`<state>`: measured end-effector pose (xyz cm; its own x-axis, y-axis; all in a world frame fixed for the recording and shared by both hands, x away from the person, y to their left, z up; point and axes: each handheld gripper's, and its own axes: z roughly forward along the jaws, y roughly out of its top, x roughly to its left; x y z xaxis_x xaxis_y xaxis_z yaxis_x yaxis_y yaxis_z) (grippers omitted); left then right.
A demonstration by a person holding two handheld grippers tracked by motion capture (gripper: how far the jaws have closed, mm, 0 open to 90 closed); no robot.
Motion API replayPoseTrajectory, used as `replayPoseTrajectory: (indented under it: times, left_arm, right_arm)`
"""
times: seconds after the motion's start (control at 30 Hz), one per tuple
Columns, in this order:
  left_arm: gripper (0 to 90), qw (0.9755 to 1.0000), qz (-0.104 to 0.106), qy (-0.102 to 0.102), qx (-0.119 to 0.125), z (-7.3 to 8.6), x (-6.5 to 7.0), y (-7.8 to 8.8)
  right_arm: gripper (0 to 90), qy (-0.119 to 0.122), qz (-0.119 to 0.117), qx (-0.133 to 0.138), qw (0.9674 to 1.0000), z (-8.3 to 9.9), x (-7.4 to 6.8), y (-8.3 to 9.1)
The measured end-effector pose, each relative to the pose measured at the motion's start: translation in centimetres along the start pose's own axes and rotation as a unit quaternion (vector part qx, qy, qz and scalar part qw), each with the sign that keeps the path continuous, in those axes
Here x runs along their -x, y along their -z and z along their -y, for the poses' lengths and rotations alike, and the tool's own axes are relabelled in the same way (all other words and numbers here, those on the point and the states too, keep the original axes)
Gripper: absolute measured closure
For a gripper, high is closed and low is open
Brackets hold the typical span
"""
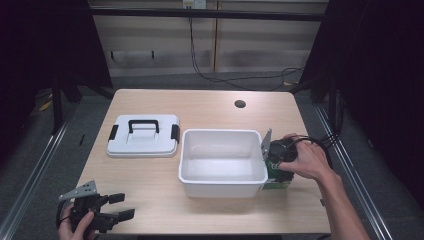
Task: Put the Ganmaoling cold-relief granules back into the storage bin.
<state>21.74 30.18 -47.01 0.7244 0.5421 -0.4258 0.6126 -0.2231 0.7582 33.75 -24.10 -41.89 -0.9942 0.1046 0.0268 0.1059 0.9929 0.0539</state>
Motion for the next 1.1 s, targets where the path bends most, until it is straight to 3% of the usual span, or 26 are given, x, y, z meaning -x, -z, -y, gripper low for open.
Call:
replayPoseTrajectory:
  times: [0.17, 0.3, 0.43, 0.73, 0.77, 1.1]
  left_arm:
    - [16.0, 1.0000, 0.000, 0.002, 0.000, 0.0, 0.1, 0.0]
    - [16.0, 1.0000, 0.000, 0.003, 0.000, 0.0, 0.0, 0.0]
    - [16.0, 1.0000, 0.000, 0.002, 0.000, 0.0, 0.0, 0.0]
    - [16.0, 1.0000, 0.001, 0.004, 0.000, 0.1, 0.0, 0.0]
    - [16.0, 1.0000, 0.000, 0.004, 0.000, 0.0, 0.0, 0.0]
    - [16.0, 1.0000, 0.000, 0.005, -0.001, 0.1, 0.0, 0.0]
  right_arm:
    - [15.7, -0.001, -0.004, 0.004, 1.0000, 0.1, -0.1, 0.0]
    - [15.7, -0.029, -0.005, 0.018, 0.9994, 0.8, 0.1, 0.5]
    - [15.7, -0.042, -0.008, 0.023, 0.9988, 1.4, 0.0, 1.0]
    - [15.7, -0.071, 0.001, 0.051, 0.9962, 2.7, -0.8, 1.7]
    - [15.7, -0.062, 0.004, 0.058, 0.9964, 2.8, -0.9, 1.8]
    - [15.8, -0.084, 0.017, 0.077, 0.9934, 4.0, -2.0, 2.7]
